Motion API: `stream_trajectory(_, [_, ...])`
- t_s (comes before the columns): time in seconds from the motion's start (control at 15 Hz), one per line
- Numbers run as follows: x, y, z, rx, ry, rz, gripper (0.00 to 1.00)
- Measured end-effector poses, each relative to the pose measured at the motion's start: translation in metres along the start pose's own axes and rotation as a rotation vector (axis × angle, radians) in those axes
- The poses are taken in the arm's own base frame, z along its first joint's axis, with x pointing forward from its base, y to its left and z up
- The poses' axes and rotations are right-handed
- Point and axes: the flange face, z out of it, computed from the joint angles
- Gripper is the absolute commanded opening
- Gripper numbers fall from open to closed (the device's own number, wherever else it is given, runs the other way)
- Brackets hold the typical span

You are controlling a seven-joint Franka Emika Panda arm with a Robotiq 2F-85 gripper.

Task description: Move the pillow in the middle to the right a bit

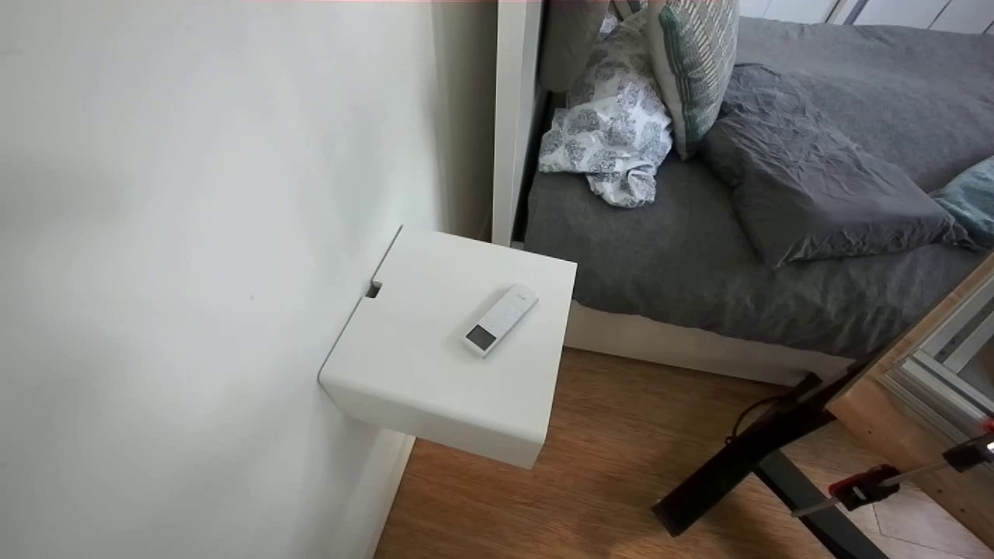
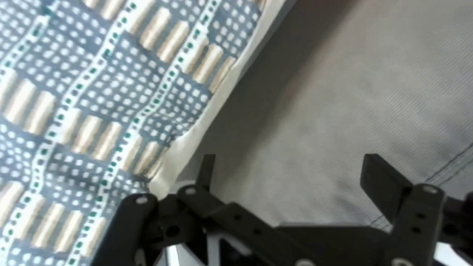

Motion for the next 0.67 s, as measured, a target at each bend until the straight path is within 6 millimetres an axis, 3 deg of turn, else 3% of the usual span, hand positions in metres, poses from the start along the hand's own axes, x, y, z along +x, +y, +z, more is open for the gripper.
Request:
stream_trajectory(0.33, [-0.016,0.008,-0.015,-0.177,-0.213,0.021,1.00])
stream_trajectory(0.67, [-0.042,0.043,-0.012,-0.344,-0.406,-0.005,1.00])
